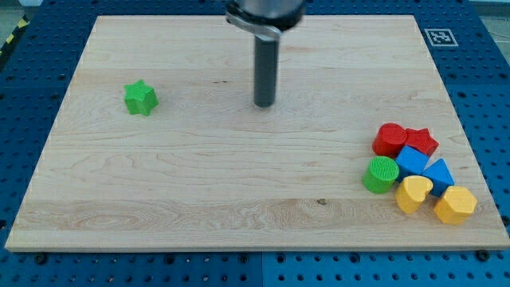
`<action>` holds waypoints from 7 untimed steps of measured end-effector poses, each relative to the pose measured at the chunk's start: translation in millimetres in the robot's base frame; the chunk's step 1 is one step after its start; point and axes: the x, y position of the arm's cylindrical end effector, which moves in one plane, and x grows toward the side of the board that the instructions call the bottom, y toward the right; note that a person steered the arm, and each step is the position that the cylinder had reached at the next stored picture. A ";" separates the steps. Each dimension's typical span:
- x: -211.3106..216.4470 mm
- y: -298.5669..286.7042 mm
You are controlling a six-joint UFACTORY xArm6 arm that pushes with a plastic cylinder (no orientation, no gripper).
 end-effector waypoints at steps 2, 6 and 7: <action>-38.0 -86.3; -70.3 -302.2; -21.1 -298.8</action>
